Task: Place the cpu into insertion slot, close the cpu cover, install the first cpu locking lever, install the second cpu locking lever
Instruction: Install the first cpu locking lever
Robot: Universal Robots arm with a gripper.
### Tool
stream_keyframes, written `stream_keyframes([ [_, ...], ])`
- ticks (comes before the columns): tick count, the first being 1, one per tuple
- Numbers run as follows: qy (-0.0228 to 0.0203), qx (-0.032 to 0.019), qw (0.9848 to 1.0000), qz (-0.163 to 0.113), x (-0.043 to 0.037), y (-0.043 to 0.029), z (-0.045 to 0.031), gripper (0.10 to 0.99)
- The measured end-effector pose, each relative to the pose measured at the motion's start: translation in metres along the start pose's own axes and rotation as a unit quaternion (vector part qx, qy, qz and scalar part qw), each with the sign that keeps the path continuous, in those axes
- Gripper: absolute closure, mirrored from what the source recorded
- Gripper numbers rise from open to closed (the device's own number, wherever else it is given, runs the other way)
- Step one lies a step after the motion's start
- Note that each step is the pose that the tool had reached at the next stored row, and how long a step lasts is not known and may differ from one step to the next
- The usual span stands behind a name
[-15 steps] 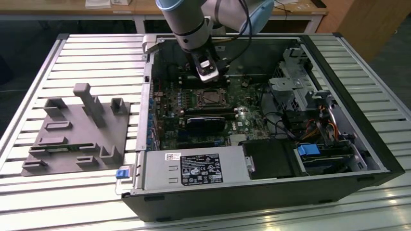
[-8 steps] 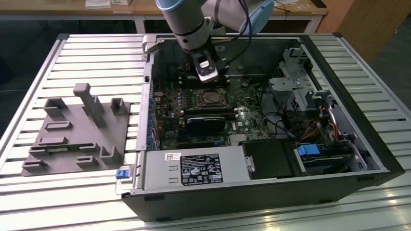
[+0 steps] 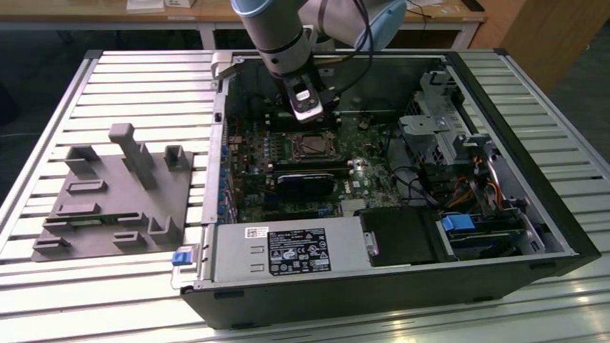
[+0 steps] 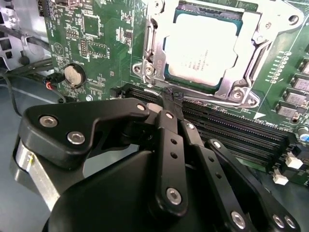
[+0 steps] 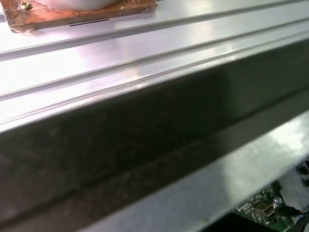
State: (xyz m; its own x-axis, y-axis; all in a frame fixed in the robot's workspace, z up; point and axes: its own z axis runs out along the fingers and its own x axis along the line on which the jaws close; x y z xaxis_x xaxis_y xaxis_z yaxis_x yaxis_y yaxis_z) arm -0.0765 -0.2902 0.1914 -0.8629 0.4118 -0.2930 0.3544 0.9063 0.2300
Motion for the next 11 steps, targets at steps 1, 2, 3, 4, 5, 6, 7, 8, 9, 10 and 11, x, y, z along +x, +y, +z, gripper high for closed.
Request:
stream_keyframes([
  [1,-0.0002,0.0003,1.0,0.0,0.0001,-0.0001,0.0004,0.984],
  [2,-0.0003,0.0006,1.0,0.001,0.0003,-0.0002,0.0008,0.984],
  [3,-0.0005,0.0009,1.0,0.001,0.0004,-0.0003,0.0012,0.984],
  [4,-0.0006,0.0011,1.0,0.001,0.0005,-0.0004,0.0016,0.984],
  [5,-0.0008,0.0014,1.0,0.002,0.0006,-0.0005,0.002,0.984],
  [6,-0.0009,0.0018,1.0,0.002,0.0007,-0.0006,0.0022,0.984],
  [7,-0.0011,0.0022,1.0,0.002,0.0008,-0.0007,0.0025,0.984],
  [8,-0.0013,0.0026,1.0,0.002,0.0009,-0.0008,0.0028,0.984],
  [9,-0.0014,0.0028,1.0,0.002,0.001,-0.0008,0.0032,0.984],
  [10,-0.0015,0.0027,1.0,0.002,0.0011,-0.0008,0.0036,0.984],
  [11,-0.0014,0.0029,1.0,0.002,0.0011,-0.0009,0.0036,0.984],
])
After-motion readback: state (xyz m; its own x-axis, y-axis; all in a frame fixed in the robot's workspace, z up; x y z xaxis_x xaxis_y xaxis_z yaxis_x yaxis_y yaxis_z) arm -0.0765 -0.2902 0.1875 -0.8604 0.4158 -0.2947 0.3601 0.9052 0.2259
